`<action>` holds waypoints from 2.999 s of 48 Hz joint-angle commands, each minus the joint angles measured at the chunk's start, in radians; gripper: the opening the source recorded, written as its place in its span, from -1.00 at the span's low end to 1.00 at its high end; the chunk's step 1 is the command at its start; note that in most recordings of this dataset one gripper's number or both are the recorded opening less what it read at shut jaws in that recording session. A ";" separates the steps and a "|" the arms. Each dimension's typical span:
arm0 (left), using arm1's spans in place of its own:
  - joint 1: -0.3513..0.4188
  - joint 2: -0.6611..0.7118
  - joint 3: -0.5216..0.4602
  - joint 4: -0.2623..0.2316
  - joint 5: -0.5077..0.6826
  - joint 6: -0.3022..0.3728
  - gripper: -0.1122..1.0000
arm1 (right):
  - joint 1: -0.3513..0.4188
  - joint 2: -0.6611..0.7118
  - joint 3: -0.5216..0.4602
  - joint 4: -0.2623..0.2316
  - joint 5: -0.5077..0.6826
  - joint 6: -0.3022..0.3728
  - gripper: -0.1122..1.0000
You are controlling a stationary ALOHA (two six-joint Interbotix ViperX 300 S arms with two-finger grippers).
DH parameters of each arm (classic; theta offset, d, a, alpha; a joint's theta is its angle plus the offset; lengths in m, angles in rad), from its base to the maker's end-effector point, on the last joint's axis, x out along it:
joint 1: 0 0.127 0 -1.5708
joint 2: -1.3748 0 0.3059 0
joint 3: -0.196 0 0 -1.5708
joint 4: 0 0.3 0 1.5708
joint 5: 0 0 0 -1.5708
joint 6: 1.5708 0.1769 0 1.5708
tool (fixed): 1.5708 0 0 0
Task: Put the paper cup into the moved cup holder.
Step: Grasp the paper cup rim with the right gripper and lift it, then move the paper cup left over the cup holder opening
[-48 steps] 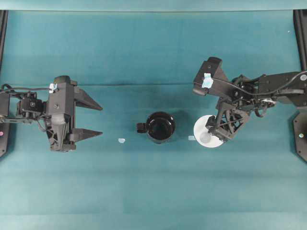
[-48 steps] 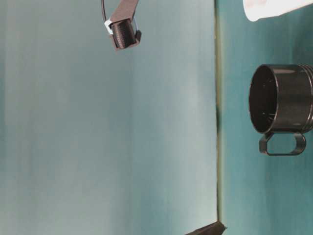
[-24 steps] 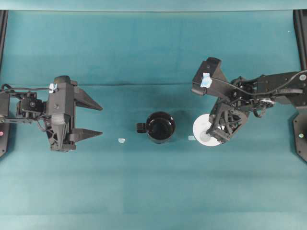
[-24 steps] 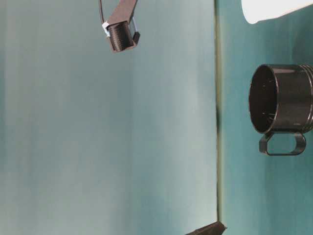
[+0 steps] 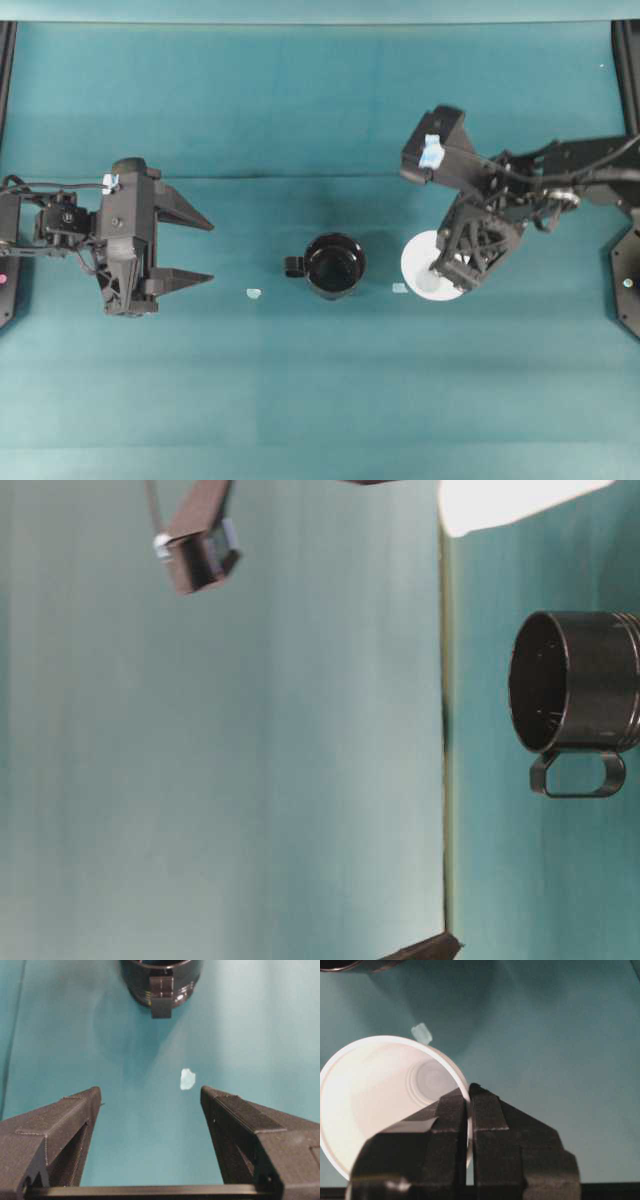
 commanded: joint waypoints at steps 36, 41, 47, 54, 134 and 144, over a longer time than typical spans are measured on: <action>0.000 -0.006 -0.012 0.002 -0.005 0.000 0.64 | 0.044 0.112 -0.347 -0.061 0.020 -0.003 -0.77; 0.000 -0.006 -0.012 0.000 -0.005 0.000 0.64 | 0.049 0.129 -0.367 -0.072 0.018 -0.003 -0.77; 0.000 -0.006 -0.012 0.002 -0.005 0.000 0.64 | 0.055 0.143 -0.377 -0.075 0.023 -0.006 -0.77; 0.000 -0.005 -0.012 0.002 -0.005 0.002 0.64 | 0.061 0.161 -0.379 -0.078 0.025 -0.012 -0.77; 0.000 0.000 -0.015 0.000 -0.005 0.000 0.64 | 0.054 0.331 -0.385 -0.117 -0.043 -0.044 -0.77; 0.000 0.000 -0.015 0.002 -0.005 0.000 0.64 | 0.054 0.336 -0.397 -0.117 -0.049 -0.049 -0.77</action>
